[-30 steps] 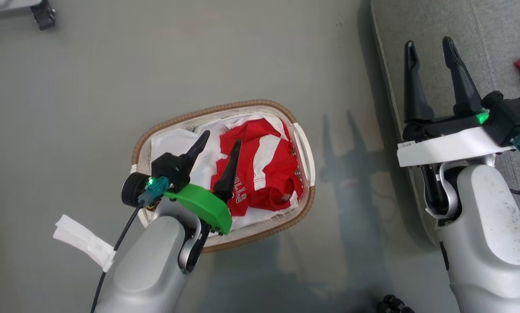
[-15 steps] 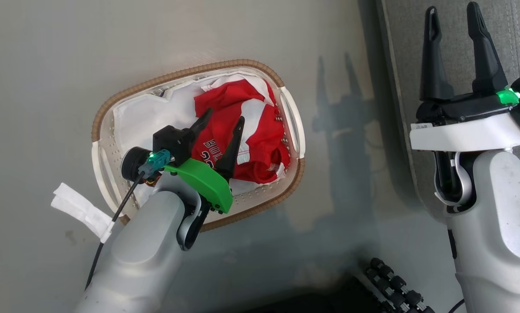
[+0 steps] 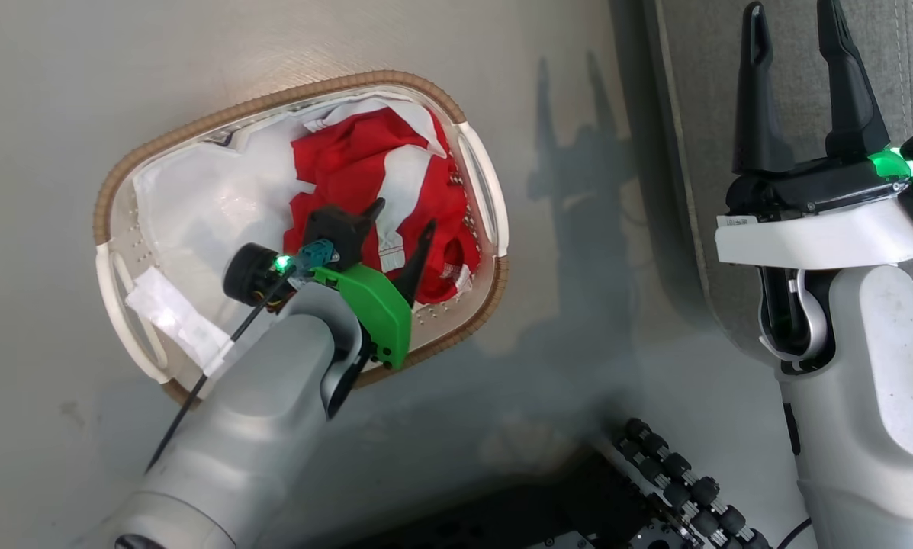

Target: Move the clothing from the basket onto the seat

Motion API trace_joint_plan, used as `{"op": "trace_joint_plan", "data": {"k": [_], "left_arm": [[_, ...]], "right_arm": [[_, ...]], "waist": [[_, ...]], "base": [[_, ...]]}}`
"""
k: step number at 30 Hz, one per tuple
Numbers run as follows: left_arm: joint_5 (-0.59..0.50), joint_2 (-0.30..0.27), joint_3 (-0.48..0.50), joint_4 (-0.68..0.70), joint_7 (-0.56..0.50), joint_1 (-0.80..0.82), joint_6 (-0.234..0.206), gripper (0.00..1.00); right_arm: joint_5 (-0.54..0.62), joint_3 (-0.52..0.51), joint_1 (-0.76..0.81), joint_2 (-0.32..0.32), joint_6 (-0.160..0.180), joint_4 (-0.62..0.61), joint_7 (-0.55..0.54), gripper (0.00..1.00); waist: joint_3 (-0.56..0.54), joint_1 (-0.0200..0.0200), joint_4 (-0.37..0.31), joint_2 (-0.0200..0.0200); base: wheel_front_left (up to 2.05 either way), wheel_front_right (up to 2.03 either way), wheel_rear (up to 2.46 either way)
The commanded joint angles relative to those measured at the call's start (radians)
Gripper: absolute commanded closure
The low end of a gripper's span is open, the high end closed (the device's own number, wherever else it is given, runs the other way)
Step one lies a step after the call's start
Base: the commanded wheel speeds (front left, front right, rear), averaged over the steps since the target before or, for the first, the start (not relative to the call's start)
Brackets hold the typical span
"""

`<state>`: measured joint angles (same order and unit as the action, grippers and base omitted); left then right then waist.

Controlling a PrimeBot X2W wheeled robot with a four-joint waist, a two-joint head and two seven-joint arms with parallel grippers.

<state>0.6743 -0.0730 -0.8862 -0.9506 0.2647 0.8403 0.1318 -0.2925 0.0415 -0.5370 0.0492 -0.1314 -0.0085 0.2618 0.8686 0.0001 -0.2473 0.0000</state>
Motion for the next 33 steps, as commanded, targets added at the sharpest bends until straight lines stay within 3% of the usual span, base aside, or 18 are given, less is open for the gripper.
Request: {"op": "trace_joint_plan", "data": {"k": [1, 9, 19, 33], "left_arm": [[0.003, 0.0, -0.012, -0.034, -0.001, 0.038, -0.002, 0.0], [-0.018, 0.013, -0.046, -0.179, -0.001, 0.11, -0.002, 0.0], [0.013, 0.02, -0.115, -0.259, -0.017, 0.145, -0.002, 0.0], [0.085, 0.019, -0.189, -0.22, -0.069, 0.128, -0.002, 0.02]], "right_arm": [[-0.01, 0.0, 0.003, 0.003, 0.001, -0.008, 0.005, 0.0], [-0.027, -0.006, 0.014, 0.003, 0.001, -0.011, 0.005, 0.0], [-0.034, -0.007, 0.032, 0.003, 0.001, -0.015, 0.005, 0.0], [-0.035, -0.004, 0.051, 0.003, 0.001, -0.023, 0.005, 0.0]], "waist": [[0.015, -0.0001, -0.014, 0.0], [0.039, -0.0001, -0.027, 0.0], [0.052, -0.0001, -0.026, 0.0], [0.053, -0.0001, -0.026, 0.0]], "base": [[0.0, 0.0, 0.0], [0.0, 0.0, 0.0], [0.0, 0.0, 0.0], [0.0, 0.0, 0.0]]}}
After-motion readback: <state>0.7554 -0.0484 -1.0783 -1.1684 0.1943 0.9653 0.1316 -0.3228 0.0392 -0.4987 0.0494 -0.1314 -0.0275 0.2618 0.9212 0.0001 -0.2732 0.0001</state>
